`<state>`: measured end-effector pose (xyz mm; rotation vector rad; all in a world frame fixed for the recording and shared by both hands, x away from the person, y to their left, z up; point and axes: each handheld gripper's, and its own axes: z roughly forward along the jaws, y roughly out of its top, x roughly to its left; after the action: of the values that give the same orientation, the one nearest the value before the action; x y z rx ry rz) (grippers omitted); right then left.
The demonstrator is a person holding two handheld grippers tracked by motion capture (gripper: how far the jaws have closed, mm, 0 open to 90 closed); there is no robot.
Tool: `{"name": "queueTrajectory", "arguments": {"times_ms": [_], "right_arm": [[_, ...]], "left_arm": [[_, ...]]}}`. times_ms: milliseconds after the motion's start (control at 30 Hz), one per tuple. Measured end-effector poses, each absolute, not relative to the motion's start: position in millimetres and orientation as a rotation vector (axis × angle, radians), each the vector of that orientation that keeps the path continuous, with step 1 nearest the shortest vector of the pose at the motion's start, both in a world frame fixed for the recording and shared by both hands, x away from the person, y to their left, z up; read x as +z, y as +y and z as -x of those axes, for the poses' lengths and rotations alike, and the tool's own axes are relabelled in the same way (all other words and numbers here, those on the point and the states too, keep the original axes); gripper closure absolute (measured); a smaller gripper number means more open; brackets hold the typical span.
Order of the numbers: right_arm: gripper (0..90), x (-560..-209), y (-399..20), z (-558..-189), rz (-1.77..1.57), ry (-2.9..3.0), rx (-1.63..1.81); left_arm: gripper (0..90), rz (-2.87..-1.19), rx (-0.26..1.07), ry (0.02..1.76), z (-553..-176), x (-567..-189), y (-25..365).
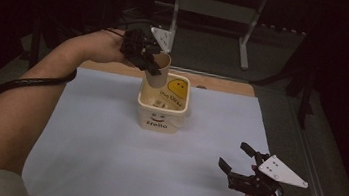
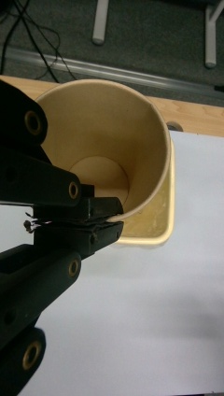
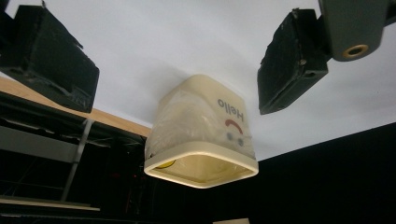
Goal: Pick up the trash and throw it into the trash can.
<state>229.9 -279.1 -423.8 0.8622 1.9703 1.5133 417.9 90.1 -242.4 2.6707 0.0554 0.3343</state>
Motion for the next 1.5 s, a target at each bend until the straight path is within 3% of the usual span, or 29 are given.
{"name": "queueTrajectory", "arguments": {"times_ms": [800, 967, 1200, 1500], "right_arm": [[12.6, -423.0, -281.3, -229.0, -0.861, 1.963, 1.517], [12.6, -423.3, -281.9, -229.6, -0.863, 1.964, 1.520], [12.6, -423.0, -280.4, -229.5, -0.862, 1.968, 1.518], [12.6, -422.6, -278.3, -228.6, -0.860, 1.969, 1.519]], "left_arm": [[87.4, -2.683, 0.317, 0.115, -453.1, -277.1, 63.8], [64.7, -2.695, 0.260, 0.195, -455.5, -280.2, 65.5], [55.2, -2.653, 0.244, 0.242, -448.9, -274.2, 75.7], [31.0, -2.636, 0.273, 0.295, -429.7, -271.9, 91.7]]}}
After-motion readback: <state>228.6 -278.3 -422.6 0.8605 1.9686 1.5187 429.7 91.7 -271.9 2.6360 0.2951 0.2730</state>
